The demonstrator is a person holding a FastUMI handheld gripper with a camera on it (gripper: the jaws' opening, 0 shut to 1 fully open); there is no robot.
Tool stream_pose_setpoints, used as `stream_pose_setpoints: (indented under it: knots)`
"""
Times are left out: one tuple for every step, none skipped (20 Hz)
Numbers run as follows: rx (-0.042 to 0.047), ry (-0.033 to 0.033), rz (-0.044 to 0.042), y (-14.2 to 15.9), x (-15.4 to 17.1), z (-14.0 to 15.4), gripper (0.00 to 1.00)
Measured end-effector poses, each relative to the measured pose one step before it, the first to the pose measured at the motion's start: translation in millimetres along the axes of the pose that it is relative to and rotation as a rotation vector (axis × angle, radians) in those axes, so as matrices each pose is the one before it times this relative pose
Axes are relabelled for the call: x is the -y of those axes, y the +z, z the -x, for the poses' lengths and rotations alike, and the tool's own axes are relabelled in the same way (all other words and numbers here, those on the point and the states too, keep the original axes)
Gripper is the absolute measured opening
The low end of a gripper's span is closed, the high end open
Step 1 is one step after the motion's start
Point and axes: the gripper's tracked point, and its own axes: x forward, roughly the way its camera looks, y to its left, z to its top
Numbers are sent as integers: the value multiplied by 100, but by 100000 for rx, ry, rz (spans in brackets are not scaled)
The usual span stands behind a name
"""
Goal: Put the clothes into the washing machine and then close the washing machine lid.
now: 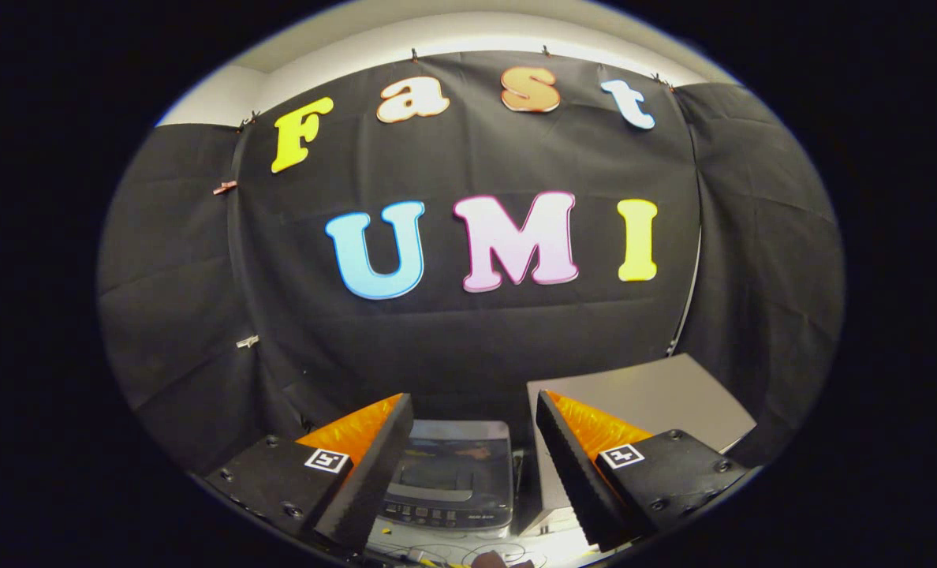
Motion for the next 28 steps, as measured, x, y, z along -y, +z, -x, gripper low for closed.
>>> stream_pose_setpoints:
  knots:
    - [1564, -299, -256, 492, 289, 11, 99]
    - [1832, -352, -204, 681, 116, 9, 99]
    - [2101, -413, -327, 580, 242, 96, 99]
    - [1875, -603, -13, 470, 343, -151, 99]
    - [1464, -670, 477, 343, 413, -26, 99]
    - [1023, -970, 395, 410, 461, -35, 99]
    - [975, -621, 445, 259, 448, 70, 99]
    - [1496, -970, 379, 465, 204, 90, 99]
    - [811, -1026, 282, 377, 645, -32, 99]
    - [673, -375, 411, 324, 866, -169, 99]
    - [446, -473, 420, 314, 572, 44, 99]
    - [1116, -253, 639, 555, 670, 190, 99]
    - [1011, -395, 845, 469, 749, 195, 99]
    - [917, -316, 1307, 457, 851, 133, 99]
    - [509, -687, 1617, 236, 882, 105, 99]
    - [424, -771, 1526, 351, 1092, 80, 99]
    - [29, -228, 1145, 104, 857, -58, 99]
    - [16, 19, 274, 54, 992, -278, 99]
    - [193, 485, -546, 161, 463, -163, 99]
    - [-59, 673, -1063, 22, 601, -320, 99]
    - [-238, 1093, -923, -66, 499, -258, 99]
    - [-809, 575, -532, -124, 583, -455, 99]
    - [-664, 439, -403, -168, 528, -230, 99]
    - [-338, 349, -485, -191, 560, -147, 99]
    - [73, 194, -607, 67, 560, -78, 99]
    - [-45, 191, -184, 108, 602, -75, 99]
    - [291, -224, 271, 79, 593, 59, 99]
    - [220, -147, 246, 50, 586, -109, 99]
